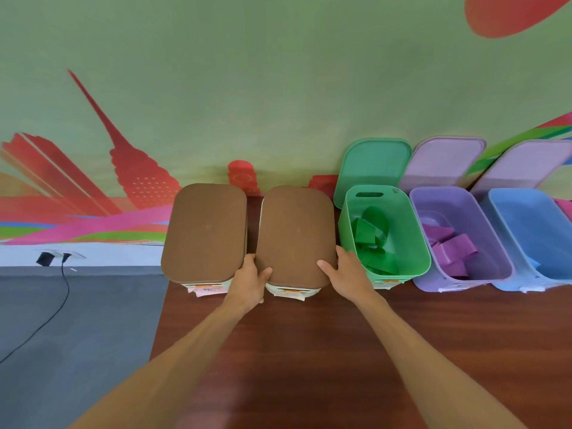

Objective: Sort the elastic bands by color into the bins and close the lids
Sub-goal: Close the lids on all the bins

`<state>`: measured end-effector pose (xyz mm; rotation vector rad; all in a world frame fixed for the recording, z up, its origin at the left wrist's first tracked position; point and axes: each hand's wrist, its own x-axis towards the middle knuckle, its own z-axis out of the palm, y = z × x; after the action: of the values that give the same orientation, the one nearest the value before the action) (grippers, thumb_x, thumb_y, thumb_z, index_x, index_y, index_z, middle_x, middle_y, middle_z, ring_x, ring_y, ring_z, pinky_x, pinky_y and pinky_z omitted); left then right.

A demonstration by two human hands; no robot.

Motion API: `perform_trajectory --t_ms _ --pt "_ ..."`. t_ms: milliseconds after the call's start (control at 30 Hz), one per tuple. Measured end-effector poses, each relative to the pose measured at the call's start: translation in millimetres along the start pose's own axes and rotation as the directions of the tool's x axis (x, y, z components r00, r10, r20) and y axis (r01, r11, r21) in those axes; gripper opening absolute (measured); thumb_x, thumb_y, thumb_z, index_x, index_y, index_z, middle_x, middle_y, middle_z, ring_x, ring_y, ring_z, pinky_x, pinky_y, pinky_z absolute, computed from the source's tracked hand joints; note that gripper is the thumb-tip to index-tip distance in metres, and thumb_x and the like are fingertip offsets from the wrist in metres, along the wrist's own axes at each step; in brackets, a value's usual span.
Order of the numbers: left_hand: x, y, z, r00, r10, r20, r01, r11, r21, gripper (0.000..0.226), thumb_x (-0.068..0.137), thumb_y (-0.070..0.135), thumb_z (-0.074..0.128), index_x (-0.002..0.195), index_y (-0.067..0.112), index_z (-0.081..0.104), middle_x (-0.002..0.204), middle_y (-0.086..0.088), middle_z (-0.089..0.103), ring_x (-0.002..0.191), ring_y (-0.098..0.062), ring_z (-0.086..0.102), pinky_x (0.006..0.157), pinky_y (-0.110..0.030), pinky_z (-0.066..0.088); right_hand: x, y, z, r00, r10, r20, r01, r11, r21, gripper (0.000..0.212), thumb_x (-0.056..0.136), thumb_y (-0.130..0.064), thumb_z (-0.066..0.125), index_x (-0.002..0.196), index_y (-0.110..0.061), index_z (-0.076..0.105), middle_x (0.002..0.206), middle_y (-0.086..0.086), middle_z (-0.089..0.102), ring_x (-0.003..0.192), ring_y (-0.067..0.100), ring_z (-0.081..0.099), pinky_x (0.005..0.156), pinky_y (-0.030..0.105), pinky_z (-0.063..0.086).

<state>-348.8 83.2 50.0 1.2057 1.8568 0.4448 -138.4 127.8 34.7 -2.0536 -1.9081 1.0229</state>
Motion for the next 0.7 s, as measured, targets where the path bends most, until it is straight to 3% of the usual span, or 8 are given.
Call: perform_trajectory --t_ms 100,200,267,367,433,567,700 --pt "-1.8 -4.3 0.6 1.000 -0.028 0.006 0.028 0.996 -0.086 0.038 0.097 0.017 0.048 0.131 0.006 0.036 0.104 -0.012 0.064 0.051 -0.021 0.056 0.071 -0.032 0.050 0.0 0.8 3.8 1.000 -0.002 0.018 0.002 1.000 0.011 0.061 0.095 -0.041 0.051 0.142 -0.007 0.033 0.132 0.014 0.048 0.120 0.029 0.049 0.099 0.039 0.041" --pt "-2.6 -3.7 -0.3 1.000 -0.015 0.004 0.015 0.999 -0.053 0.039 0.097 0.021 0.049 0.131 0.008 0.037 0.112 -0.014 0.063 0.057 -0.021 0.058 0.054 -0.021 0.042 -0.5 1.7 4.5 1.000 0.015 0.023 -0.015 1.000 0.016 0.067 0.095 -0.044 0.049 0.147 -0.008 0.026 0.138 0.013 0.046 0.125 0.030 0.047 0.103 0.042 0.040" --pt "-3.9 -0.6 -4.3 1.000 -0.015 0.019 0.015 1.000 0.008 0.043 0.096 0.025 0.049 0.134 0.009 0.035 0.115 -0.014 0.062 0.063 -0.022 0.060 0.052 -0.019 0.040 -2.7 -0.7 0.7 0.999 0.022 0.026 -0.022 1.000 -0.007 0.069 0.094 -0.046 0.049 0.147 -0.008 0.026 0.140 0.013 0.046 0.126 0.030 0.046 0.104 0.043 0.040" --pt "-9.0 4.4 -14.0 1.000 -0.019 0.021 0.017 0.994 0.109 0.050 0.095 0.032 0.050 0.136 0.010 0.033 0.108 -0.011 0.062 0.064 -0.024 0.064 0.065 -0.029 0.046 -8.5 -5.6 -9.9 1.000 0.030 0.003 -0.030 0.999 -0.040 0.067 0.093 -0.048 0.049 0.143 -0.006 0.033 0.133 0.013 0.052 0.122 0.030 0.050 0.100 0.042 0.043" --pt "-13.1 9.8 -23.9 1.000 0.001 -0.002 -0.001 0.990 0.143 0.052 0.094 0.035 0.050 0.136 0.011 0.032 0.109 -0.012 0.063 0.078 -0.029 0.067 0.079 -0.034 0.049 -13.9 -9.9 -22.1 0.999 0.029 -0.031 -0.031 0.996 -0.083 0.064 0.092 -0.048 0.050 0.138 -0.005 0.040 0.123 0.015 0.058 0.116 0.030 0.054 0.094 0.040 0.045" --pt "-17.9 31.0 -44.7 0.993 0.117 -0.011 -0.115 0.988 0.107 0.047 0.091 0.035 0.051 0.130 0.013 0.037 0.100 -0.011 0.064 0.080 -0.029 0.066 0.085 -0.038 0.051 -32.9 -23.7 -59.0 0.995 -0.030 -0.096 0.015 0.987 -0.161 0.052 0.093 -0.041 0.053 0.128 -0.003 0.050 0.112 0.015 0.063 0.105 0.030 0.058 0.089 0.038 0.047" --pt "-26.9 66.8 -55.1 0.960 0.279 0.026 -0.281 0.955 0.091 0.040 0.093 0.032 0.050 0.127 0.015 0.040 0.100 -0.006 0.062 0.061 -0.022 0.062 0.071 -0.030 0.048 -52.6 -37.6 -102.9 0.987 -0.120 -0.105 0.089 0.962 -0.259 0.041 0.093 -0.032 0.053 0.122 -0.004 0.056 0.114 0.012 0.062 0.105 0.028 0.058 0.092 0.038 0.046"
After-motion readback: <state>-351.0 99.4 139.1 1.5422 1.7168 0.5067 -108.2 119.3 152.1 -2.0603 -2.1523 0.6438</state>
